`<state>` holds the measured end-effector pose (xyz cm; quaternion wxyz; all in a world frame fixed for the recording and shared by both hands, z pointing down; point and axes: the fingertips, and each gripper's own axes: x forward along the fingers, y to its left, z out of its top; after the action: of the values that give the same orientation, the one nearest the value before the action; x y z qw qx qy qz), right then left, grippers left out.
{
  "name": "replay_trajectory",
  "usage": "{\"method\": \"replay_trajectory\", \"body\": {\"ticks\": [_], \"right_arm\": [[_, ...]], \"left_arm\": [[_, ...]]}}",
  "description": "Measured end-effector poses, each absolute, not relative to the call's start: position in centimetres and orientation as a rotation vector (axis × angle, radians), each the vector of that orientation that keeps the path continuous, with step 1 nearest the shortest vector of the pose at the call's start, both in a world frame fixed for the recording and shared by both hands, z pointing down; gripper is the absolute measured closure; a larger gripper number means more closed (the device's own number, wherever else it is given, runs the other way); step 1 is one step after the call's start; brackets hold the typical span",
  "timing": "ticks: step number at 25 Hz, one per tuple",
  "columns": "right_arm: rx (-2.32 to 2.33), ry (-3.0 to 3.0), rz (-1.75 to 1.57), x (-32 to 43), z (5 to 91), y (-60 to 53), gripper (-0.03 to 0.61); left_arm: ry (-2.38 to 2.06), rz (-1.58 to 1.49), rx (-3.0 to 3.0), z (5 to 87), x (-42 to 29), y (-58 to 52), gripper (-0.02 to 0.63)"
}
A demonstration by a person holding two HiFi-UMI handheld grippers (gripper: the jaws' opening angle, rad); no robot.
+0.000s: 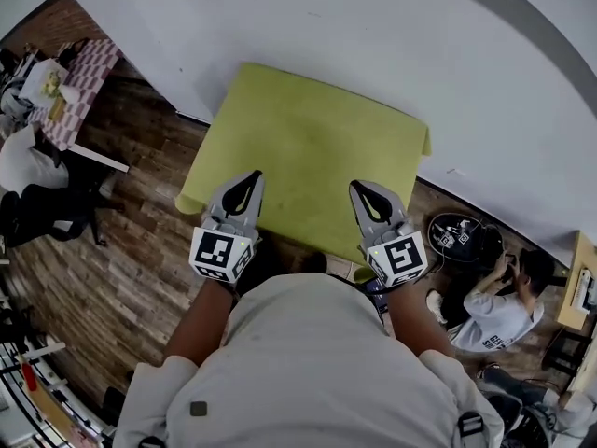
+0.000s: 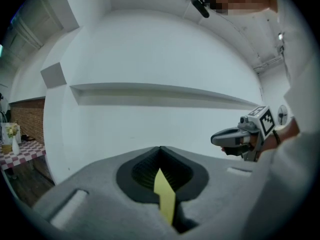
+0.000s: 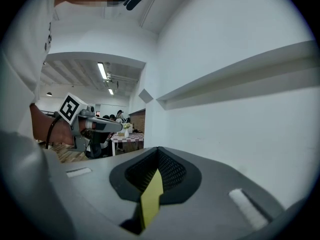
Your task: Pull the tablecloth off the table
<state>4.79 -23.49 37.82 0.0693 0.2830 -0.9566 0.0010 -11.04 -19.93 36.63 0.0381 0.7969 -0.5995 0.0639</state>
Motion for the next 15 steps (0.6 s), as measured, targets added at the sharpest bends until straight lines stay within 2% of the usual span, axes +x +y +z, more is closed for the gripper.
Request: {"method": "replay_trajectory", "body": {"ticks": [15], "right_arm": [[1.121, -2.596, 0.247, 3.1, 46.5, -30.5, 0.568]], "left_arm": [[-1.451, 0.433, 2.508, 46.8, -16.9, -31.2, 0.611]]}}
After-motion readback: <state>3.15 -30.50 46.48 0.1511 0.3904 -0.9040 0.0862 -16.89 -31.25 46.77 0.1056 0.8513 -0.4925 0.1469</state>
